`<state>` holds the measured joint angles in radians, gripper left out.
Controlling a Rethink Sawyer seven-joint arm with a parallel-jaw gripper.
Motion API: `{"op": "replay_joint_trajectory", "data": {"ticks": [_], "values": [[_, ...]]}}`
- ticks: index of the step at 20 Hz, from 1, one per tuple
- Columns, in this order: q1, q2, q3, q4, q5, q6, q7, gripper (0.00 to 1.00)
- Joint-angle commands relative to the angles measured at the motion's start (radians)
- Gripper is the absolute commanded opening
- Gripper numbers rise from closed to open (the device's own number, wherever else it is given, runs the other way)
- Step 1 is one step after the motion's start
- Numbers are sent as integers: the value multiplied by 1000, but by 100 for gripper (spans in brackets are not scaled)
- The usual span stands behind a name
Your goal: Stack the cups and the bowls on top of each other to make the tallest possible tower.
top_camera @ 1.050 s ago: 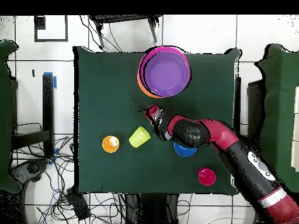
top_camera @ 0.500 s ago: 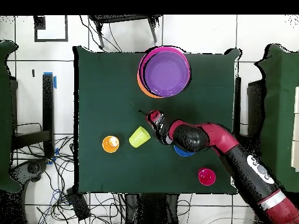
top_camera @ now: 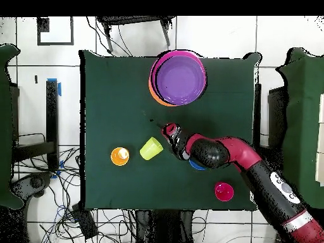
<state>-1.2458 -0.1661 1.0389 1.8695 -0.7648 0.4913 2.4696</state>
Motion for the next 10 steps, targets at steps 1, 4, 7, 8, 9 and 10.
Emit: {"op": "replay_joint_trajectory", "data": {"ticks": [1,4,7,8,9,10], "values": [[25,22,-87,18,-68,60,-270,100],[32,48,-94,14,-69,60,-275,100],[35,70,-100,14,-69,55,-275,100],[36,75,-102,14,-70,54,-275,100],[36,81,-103,14,-70,53,-276,100],[35,81,-105,19,-74,49,-273,100]]}}
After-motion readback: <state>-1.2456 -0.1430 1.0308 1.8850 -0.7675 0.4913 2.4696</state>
